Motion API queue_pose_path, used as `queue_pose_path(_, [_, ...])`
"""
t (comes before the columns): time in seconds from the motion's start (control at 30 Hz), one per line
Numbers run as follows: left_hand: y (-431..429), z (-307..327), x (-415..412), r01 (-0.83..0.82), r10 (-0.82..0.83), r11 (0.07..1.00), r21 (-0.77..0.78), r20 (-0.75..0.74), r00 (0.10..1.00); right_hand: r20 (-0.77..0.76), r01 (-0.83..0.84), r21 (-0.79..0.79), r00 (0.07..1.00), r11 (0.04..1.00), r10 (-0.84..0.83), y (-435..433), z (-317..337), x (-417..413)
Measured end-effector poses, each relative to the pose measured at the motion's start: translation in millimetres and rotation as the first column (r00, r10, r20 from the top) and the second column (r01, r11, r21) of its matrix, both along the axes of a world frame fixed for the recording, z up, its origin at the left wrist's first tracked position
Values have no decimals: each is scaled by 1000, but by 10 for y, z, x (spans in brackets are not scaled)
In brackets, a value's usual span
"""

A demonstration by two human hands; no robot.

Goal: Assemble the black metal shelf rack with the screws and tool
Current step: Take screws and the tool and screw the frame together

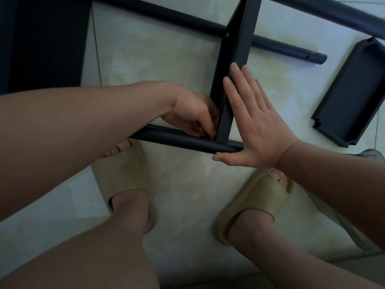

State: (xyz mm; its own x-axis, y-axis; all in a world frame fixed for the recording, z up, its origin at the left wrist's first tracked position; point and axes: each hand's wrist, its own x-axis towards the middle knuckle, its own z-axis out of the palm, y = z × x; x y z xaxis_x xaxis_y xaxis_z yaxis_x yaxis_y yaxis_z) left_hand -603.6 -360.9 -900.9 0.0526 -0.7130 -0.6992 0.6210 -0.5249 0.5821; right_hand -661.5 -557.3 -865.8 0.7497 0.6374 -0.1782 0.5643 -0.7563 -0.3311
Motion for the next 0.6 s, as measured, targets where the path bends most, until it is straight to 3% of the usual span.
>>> queue_pose_path(0.13, [16, 2, 11, 18, -18, 1000, 15, 17, 1000, 3, 1, -1, 1000, 1000, -1, 1, -2, 4])
queue_pose_path(0.37, [-27, 40, 115, 176, -193, 974, 143, 111, 975, 14, -2, 5, 1000, 1000, 2, -2, -13, 1])
queue_pose_path(0.6, [-25, 56, 151, 157, -162, 985, 66, 83, 983, 10, -2, 4, 1000, 1000, 2, -7, -16, 2])
